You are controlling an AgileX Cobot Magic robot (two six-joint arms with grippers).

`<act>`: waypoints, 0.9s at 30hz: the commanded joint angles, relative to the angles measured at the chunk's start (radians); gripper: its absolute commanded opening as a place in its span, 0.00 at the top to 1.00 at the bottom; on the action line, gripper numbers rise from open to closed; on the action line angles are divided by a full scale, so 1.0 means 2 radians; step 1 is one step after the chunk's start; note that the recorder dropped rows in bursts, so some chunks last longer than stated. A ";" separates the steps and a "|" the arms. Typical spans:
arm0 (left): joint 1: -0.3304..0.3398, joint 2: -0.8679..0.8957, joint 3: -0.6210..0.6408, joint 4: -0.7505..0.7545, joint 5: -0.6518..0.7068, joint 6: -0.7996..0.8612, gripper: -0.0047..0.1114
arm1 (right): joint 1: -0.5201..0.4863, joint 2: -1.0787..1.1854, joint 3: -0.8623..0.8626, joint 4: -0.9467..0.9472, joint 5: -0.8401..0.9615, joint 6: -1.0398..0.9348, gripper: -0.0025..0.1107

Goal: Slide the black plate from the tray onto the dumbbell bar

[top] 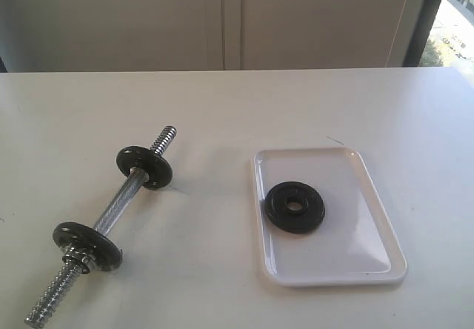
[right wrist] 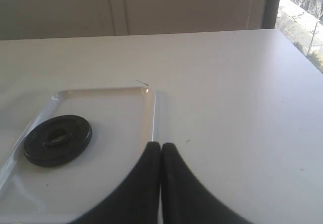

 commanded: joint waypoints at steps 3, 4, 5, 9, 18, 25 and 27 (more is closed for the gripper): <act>-0.003 -0.002 0.001 -0.005 -0.052 -0.002 0.96 | 0.001 -0.003 0.001 0.001 -0.007 0.001 0.98; -0.003 -0.002 0.001 -0.005 -0.081 -0.002 0.96 | 0.001 -0.003 0.001 0.001 -0.007 0.001 0.98; -0.003 -0.002 0.001 -0.005 -0.116 -0.002 0.96 | 0.001 -0.003 0.001 0.001 -0.007 0.001 0.98; -0.003 -0.002 0.001 -0.005 -0.234 -0.002 0.96 | 0.001 -0.003 0.001 0.001 -0.007 0.001 0.98; -0.002 0.004 0.001 -0.017 -0.368 0.004 0.96 | 0.001 -0.003 0.001 0.001 -0.007 0.014 0.98; -0.002 0.140 -0.081 -0.033 -0.315 -0.037 0.96 | 0.001 -0.003 0.001 0.001 -0.007 0.010 0.98; -0.002 0.235 -0.148 -0.033 -0.221 -0.020 0.96 | 0.001 -0.003 0.001 0.001 -0.007 0.010 0.98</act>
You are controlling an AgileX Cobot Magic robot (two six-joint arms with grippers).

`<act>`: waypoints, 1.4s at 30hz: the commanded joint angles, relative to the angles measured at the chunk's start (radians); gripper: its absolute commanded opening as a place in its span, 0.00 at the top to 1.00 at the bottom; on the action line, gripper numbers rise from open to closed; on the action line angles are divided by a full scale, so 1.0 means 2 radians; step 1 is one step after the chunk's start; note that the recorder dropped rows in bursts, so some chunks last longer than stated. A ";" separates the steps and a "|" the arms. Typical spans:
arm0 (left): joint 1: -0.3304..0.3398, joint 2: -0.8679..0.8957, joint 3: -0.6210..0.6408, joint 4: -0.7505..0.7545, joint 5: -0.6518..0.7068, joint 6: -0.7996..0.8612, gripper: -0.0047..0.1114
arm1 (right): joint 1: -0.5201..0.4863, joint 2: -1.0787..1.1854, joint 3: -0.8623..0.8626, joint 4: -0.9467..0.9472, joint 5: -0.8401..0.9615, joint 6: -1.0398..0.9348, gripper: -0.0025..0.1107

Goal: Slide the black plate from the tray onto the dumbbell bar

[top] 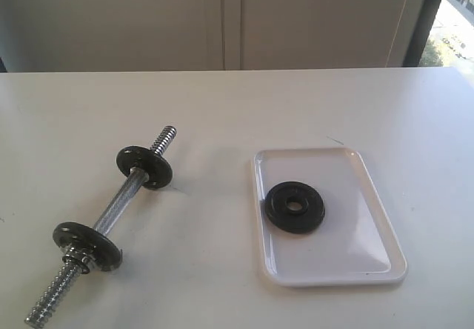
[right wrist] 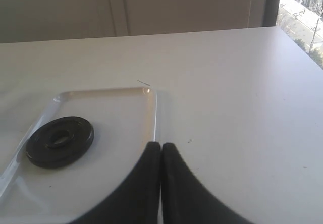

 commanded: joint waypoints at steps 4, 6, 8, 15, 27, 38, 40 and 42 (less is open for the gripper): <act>-0.002 0.298 -0.200 -0.006 0.294 0.042 0.96 | 0.000 -0.003 0.001 0.001 -0.007 0.001 0.98; -0.005 0.375 -0.256 -0.007 0.374 0.066 0.96 | 0.000 -0.003 0.001 0.001 -0.007 0.001 0.98; -0.020 0.438 -0.308 -0.016 0.433 0.105 0.96 | 0.000 -0.003 0.001 0.001 -0.007 0.001 0.98; -0.119 0.557 -0.422 -0.039 0.449 0.155 0.96 | 0.000 -0.003 0.001 0.001 -0.007 0.001 0.98; -0.152 0.693 -0.547 -0.039 0.554 0.155 0.96 | 0.000 -0.003 0.001 0.001 -0.007 0.001 0.98; -0.152 0.721 -0.545 -0.077 0.552 0.163 0.53 | 0.000 -0.003 0.001 0.001 -0.007 0.001 0.98; -0.152 0.725 -0.545 -0.105 0.555 0.187 0.43 | 0.000 -0.003 0.001 0.001 -0.007 0.001 0.98; -0.152 0.729 -0.545 -0.143 0.559 0.222 0.39 | 0.000 -0.003 0.001 0.001 -0.007 0.001 0.98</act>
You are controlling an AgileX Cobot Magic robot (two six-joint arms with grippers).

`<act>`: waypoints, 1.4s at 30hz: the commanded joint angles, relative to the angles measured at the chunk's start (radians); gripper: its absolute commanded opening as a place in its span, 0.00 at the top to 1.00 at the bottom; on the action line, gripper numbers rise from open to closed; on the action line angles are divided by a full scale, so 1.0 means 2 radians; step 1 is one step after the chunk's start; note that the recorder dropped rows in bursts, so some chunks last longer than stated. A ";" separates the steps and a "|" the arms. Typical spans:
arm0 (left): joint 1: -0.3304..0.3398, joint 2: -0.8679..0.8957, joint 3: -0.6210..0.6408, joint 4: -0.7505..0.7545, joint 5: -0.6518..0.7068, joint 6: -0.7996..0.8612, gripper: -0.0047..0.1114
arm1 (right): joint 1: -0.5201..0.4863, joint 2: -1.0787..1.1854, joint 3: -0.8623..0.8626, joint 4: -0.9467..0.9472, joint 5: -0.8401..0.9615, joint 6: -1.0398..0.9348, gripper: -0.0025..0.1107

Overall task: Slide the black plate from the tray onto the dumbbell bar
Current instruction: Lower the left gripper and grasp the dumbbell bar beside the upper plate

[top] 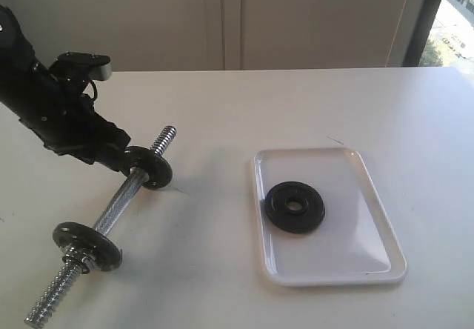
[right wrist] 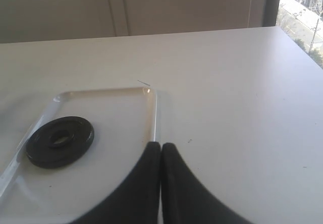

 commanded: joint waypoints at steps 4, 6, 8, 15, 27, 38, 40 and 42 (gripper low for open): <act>-0.004 0.018 -0.001 -0.087 0.026 0.071 0.39 | 0.000 -0.003 0.001 0.001 -0.007 0.001 0.98; -0.004 0.023 0.000 -0.086 0.027 0.065 0.39 | 0.000 -0.003 0.001 0.001 -0.007 0.001 0.98; -0.004 0.028 0.000 -0.085 0.029 0.063 0.39 | 0.000 -0.003 0.001 0.001 -0.007 0.001 0.98; -0.004 0.054 0.000 -0.065 0.029 0.061 0.39 | 0.000 -0.003 0.001 0.001 -0.007 0.001 0.98; -0.004 0.094 0.000 -0.057 0.020 0.060 0.40 | 0.000 -0.003 0.001 0.001 -0.007 0.001 0.98; -0.004 0.105 0.000 -0.057 0.010 0.060 0.48 | 0.000 -0.003 0.001 0.001 -0.007 0.001 0.98; -0.004 0.105 0.000 -0.057 0.010 0.060 0.51 | 0.000 -0.003 0.001 0.001 -0.007 0.001 0.98; -0.004 0.105 0.000 -0.057 0.010 0.060 0.59 | 0.000 -0.003 0.001 0.001 -0.007 0.001 0.98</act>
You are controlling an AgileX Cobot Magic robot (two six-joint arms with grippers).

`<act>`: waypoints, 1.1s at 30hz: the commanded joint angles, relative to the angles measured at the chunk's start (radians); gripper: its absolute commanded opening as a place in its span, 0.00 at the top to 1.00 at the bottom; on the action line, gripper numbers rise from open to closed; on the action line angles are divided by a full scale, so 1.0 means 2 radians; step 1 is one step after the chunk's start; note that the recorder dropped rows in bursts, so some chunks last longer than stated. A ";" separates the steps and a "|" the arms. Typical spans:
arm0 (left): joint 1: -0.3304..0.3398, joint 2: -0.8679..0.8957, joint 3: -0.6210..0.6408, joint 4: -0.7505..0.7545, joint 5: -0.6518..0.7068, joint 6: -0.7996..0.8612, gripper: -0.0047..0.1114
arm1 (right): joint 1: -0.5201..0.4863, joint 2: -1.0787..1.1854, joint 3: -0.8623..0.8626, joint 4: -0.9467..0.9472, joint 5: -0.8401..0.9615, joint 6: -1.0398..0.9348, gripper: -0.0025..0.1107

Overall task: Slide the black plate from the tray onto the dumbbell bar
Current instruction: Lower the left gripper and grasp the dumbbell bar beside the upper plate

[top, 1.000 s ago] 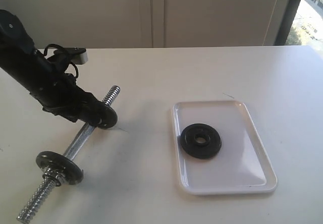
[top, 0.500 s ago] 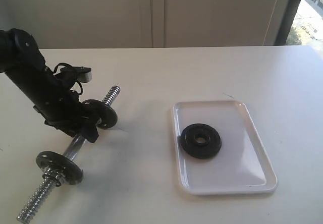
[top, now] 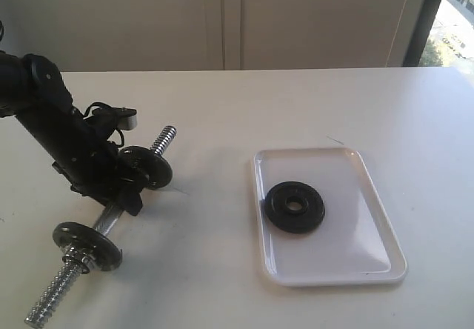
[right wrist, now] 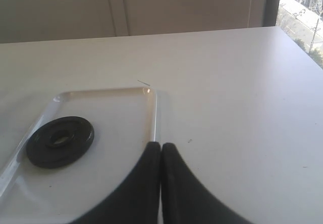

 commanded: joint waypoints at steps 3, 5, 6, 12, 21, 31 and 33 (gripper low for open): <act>-0.001 -0.002 0.000 -0.003 0.006 -0.002 0.73 | 0.000 -0.003 0.001 0.001 -0.007 0.001 0.98; -0.001 -0.002 0.000 -0.003 0.006 -0.002 0.84 | 0.000 -0.003 0.001 0.001 -0.007 0.001 0.98; -0.001 -0.002 0.000 -0.003 0.006 -0.002 0.90 | 0.000 -0.003 0.001 0.001 -0.007 0.001 0.98; -0.001 -0.003 0.000 -0.010 0.018 0.000 0.96 | 0.000 -0.003 0.001 0.001 -0.007 0.001 0.98; -0.001 -0.008 0.000 -0.065 0.039 0.052 0.96 | 0.000 -0.003 0.001 0.001 -0.007 0.001 0.98; -0.001 -0.050 0.022 -0.069 0.032 0.052 0.96 | 0.000 -0.003 0.001 0.001 -0.007 0.001 0.98; -0.001 -0.064 0.030 -0.069 0.030 0.052 0.96 | 0.000 -0.003 0.001 0.001 -0.007 0.001 0.98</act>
